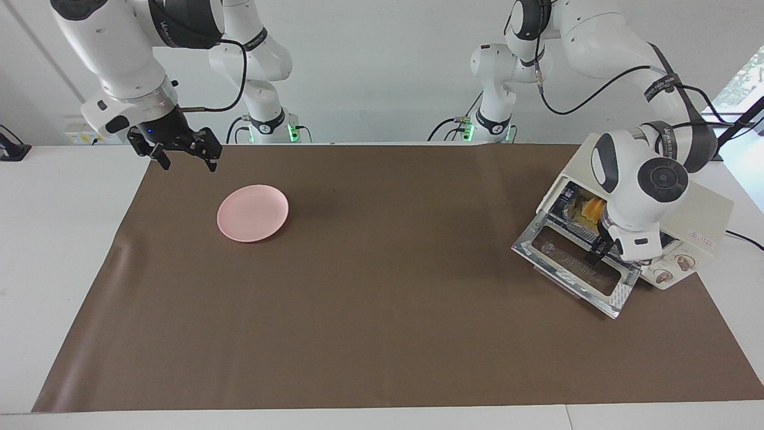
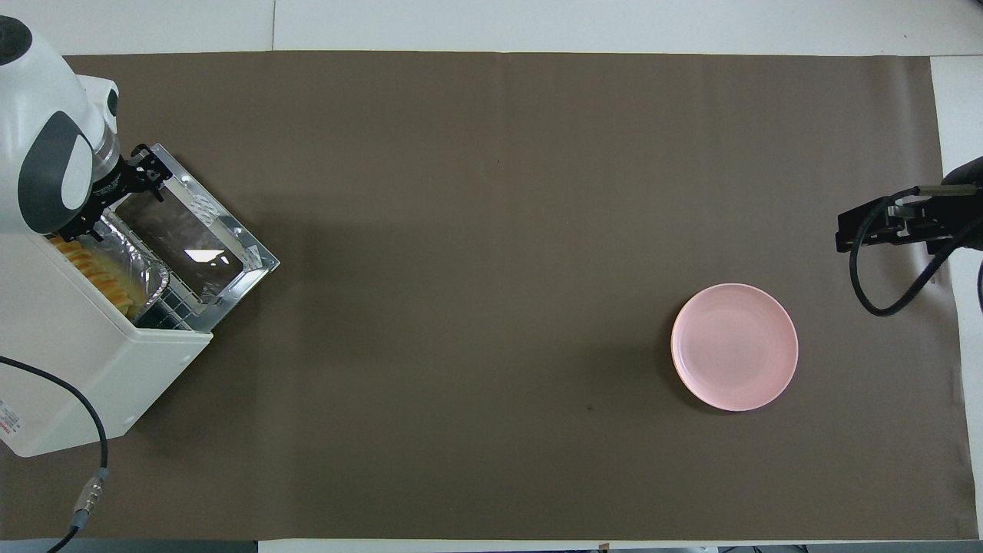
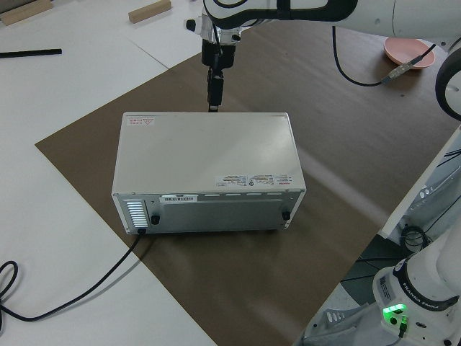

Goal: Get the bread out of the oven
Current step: 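Reach the left gripper into the oven toward the foil tray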

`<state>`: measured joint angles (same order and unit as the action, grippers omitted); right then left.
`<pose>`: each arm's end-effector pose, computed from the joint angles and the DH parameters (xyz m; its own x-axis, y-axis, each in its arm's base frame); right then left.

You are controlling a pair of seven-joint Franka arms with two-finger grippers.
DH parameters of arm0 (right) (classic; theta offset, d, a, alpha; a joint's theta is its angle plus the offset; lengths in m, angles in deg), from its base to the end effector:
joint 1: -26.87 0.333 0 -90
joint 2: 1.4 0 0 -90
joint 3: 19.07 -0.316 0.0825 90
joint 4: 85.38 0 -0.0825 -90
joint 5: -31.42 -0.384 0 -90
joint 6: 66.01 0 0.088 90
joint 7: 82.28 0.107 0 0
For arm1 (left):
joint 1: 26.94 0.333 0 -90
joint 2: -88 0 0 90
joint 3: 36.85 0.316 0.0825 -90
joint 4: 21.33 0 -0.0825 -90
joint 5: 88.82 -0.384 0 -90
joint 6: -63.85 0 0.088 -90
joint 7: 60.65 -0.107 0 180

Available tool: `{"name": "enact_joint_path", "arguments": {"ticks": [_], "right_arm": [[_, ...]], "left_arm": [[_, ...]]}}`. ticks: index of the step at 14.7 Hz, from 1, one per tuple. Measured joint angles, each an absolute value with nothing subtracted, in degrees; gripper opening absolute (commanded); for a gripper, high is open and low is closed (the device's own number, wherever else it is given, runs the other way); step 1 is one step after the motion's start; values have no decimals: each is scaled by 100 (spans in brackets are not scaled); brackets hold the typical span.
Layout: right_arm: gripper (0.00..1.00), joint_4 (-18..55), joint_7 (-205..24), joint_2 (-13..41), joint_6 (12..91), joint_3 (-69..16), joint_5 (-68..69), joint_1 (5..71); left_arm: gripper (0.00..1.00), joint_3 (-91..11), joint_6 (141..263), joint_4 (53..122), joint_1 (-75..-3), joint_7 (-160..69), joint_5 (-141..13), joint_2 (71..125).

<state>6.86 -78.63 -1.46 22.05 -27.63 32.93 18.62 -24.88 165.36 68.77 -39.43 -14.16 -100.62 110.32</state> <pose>0.5491 0.0001 0.6039 0.9958 -0.0592 -0.0700 -0.0571 -0.9979 0.0310 0.6492 -0.0040 0.4099 0.7477 0.6610 0.0634 0.6426 -0.6963 -0.3198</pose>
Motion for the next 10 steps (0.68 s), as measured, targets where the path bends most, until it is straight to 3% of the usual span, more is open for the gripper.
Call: {"name": "enact_joint_path", "arguments": {"ticks": [10], "right_arm": [[100, 686, -7863, -146, 2205, -2763, 3293, 1862]], "left_arm": [[100, -2503, 17228, 7697, -4040, -864, -10067, 10899]]}}
